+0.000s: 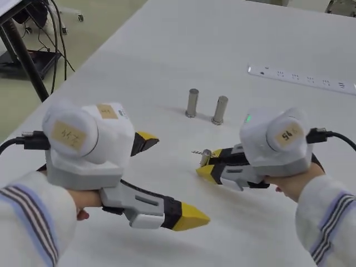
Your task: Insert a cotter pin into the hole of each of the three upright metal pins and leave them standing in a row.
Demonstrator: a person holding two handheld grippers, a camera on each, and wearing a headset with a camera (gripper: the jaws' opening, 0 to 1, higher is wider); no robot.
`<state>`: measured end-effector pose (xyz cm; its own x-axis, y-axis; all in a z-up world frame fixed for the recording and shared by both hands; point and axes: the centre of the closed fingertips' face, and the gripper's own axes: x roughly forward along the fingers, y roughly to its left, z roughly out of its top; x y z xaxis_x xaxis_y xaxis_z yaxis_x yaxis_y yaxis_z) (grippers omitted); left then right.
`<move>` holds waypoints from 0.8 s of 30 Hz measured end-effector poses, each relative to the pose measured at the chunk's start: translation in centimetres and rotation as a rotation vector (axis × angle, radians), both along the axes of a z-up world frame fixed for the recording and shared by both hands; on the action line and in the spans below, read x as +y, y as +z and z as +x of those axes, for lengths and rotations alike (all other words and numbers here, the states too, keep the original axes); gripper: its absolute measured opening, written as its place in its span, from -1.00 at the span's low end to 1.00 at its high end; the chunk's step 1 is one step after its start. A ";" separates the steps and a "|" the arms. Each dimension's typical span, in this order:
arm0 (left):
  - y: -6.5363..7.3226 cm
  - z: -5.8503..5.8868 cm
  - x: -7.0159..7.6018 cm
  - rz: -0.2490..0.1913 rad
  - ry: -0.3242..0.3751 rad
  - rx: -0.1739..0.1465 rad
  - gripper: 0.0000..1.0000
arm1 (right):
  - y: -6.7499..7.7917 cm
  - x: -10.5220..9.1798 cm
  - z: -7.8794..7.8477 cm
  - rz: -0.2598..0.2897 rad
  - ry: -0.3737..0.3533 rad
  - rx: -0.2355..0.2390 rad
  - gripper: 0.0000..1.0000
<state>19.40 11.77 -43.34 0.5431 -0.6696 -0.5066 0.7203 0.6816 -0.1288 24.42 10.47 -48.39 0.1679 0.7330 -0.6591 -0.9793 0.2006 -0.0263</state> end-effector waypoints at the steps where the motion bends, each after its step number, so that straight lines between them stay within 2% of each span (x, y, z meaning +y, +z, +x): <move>1: -0.1 0.0 0.1 0.011 0.003 0.004 0.97 | 0.0 0.0 0.0 0.000 -0.002 0.001 -0.92; 3: -0.2 0.1 0.3 0.022 0.005 0.000 0.97 | -0.1 0.0 0.0 0.000 -0.004 0.001 -0.92; 14: -0.2 0.1 0.2 0.019 0.000 0.007 0.97 | -0.2 0.2 0.2 0.001 0.002 -0.011 -0.91; 18: -0.2 0.1 0.2 0.018 -0.002 0.004 0.97 | -0.2 0.2 0.3 -0.007 0.013 -0.037 -0.89; 20: 0.0 0.1 0.1 0.012 -0.001 0.004 0.97 | 0.0 0.2 0.2 0.002 0.008 -0.027 -0.82; 24: 0.2 0.3 0.1 0.007 0.000 0.001 0.97 | 1.1 0.0 0.1 0.011 -0.006 -0.052 -0.60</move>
<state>19.67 11.82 -43.09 0.5430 -0.6656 -0.5119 0.7199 0.6829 -0.1242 24.54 10.48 -47.29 0.2060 0.7392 -0.6412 -0.9754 0.2073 -0.0744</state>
